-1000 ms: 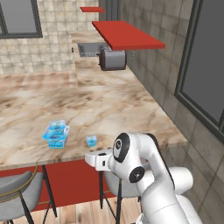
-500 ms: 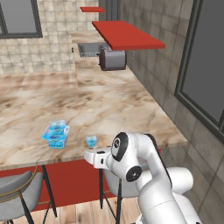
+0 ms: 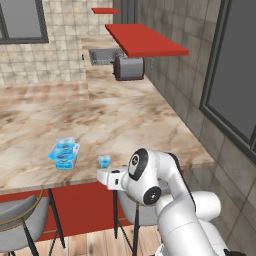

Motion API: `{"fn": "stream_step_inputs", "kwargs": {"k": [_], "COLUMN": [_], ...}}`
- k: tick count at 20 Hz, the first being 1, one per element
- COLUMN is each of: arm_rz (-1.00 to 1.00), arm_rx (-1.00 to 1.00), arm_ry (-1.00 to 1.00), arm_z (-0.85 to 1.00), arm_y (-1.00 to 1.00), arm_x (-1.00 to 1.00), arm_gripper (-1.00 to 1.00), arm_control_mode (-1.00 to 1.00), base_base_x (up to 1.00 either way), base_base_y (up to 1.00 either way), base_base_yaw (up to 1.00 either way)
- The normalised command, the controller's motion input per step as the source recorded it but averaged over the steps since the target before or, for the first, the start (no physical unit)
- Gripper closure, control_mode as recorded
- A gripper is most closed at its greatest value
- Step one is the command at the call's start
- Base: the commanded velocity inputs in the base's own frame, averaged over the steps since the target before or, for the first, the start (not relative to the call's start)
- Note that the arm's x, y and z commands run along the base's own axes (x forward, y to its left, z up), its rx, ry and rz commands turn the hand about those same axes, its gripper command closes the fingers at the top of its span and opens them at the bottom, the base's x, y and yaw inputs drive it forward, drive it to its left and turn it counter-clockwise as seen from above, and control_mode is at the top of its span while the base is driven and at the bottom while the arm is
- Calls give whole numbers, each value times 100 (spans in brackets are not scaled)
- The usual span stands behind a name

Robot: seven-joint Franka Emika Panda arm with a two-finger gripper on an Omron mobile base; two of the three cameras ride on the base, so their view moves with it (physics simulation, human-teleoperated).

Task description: Stack the yogurt containers by placing the smaller containers on top of the larger containers.

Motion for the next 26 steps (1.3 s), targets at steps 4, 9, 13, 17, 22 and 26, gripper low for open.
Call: {"fn": "stream_step_inputs", "kwargs": {"k": [4, 9, 13, 17, 22, 26], "arm_rz": [0, -1, -1, -3, -2, -1], "arm_rx": [0, 0, 0, 0, 0, 0], "arm_ry": [0, 1, 0, 0, 0, 0], "arm_z": [-15, -19, -8, 0, 0, -1], "arm_y": [-11, -3, -1, -9, -8, 0], "arm_x": [0, 0, 3, 7, 15, 28], "arm_gripper": [-100, -100, -100, -100, -100, -100], "arm_control_mode": [-100, -100, -100, -100, -100, -100], "base_base_x": [0, 0, 0, 0, 0, 0], "base_base_y": [0, 0, 0, 0, 0, 0], "base_base_yaw": [0, 0, 0, 0, 0, 0]}}
